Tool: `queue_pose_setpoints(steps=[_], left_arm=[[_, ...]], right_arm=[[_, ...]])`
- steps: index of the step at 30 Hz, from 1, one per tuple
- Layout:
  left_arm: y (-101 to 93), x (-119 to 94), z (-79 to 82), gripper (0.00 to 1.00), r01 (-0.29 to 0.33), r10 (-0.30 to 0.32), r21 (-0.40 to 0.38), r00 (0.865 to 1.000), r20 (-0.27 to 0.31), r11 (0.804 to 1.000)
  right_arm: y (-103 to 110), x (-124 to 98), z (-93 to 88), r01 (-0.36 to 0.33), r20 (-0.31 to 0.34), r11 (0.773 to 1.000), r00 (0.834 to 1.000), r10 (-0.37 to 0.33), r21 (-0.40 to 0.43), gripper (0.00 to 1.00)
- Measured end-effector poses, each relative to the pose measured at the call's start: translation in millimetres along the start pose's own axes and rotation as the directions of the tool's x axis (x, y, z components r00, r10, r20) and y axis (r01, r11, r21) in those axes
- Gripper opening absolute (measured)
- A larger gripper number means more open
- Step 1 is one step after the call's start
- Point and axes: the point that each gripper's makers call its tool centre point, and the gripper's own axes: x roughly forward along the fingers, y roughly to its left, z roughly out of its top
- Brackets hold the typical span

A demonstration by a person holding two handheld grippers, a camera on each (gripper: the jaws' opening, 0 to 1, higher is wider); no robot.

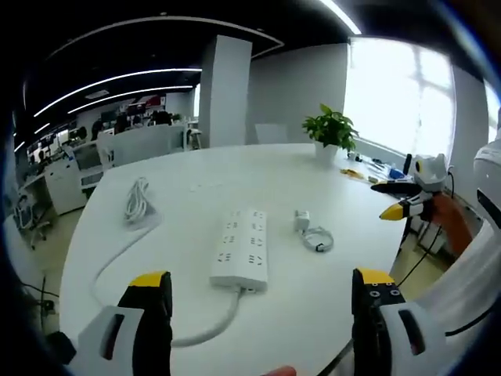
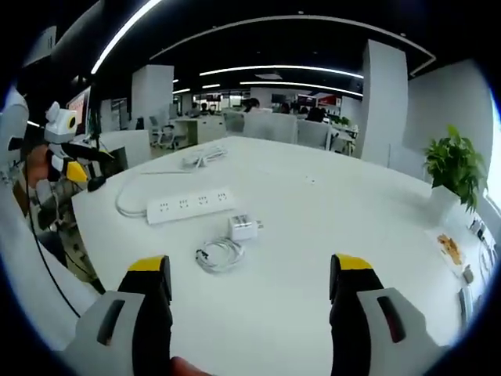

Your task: Straighten the power strip on the desk, plug the charger into it

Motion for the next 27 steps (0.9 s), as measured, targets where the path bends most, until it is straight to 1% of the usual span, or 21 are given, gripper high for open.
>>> queue_pose_setpoints(steps=[5,6,8,10,12,14,15,16,20,27], left_arm=[[6.7,-3,-0.7,0.95,-0.017,0.017,-0.018,1.0,0.024,1.0],[7.8,-2,-1.5,0.95,-0.018,0.018,-0.02,1.0,0.026,1.0],[10.3,3,-3.4,0.95,-0.018,0.018,-0.029,1.0,0.011,0.999],[10.5,7,-4.1,0.95,-0.016,0.015,-0.023,1.0,-0.005,1.0],[10.4,10,-1.8,0.95,-0.015,0.015,-0.004,1.0,-0.007,1.0],[11.6,12,1.3,0.95,-0.019,0.019,0.006,1.0,0.007,1.0],[12.0,14,3.8,0.96,-0.019,0.018,0.022,1.0,0.024,1.0],[11.8,14,3.8,0.96,-0.02,0.02,0.025,0.999,0.028,0.999],[10.1,17,3.1,0.96,-0.012,0.011,0.026,1.0,0.014,1.0],[11.1,19,-0.7,0.96,-0.017,0.017,0.02,1.0,-0.007,1.0]], right_arm=[[6,2,7.6,-0.001,0.005,0.999,1.0,0.001,-0.032,0.83],[7,1,8.3,0.0,0.006,0.999,1.0,0.0,-0.037,0.83],[6,0,9.5,0.004,0.016,0.999,1.0,-0.003,-0.035,0.84],[5,1,9.3,0.007,0.023,1.0,1.0,-0.006,-0.019,0.84],[5,4,8.4,0.007,0.019,1.0,1.0,-0.007,-0.016,0.84],[7,9,8.3,0.005,0.001,1.0,1.0,-0.005,-0.029,0.84],[8,10,9.6,0.004,-0.002,0.999,1.0,-0.004,-0.037,0.84],[9,10,11.4,0.001,0.0,0.999,1.0,-0.001,-0.042,0.84],[10,9,14.5,-0.007,0.007,0.999,1.0,0.007,-0.039,0.84],[8,11,9.7,-0.004,-0.001,1.0,1.0,0.004,-0.018,0.84]])
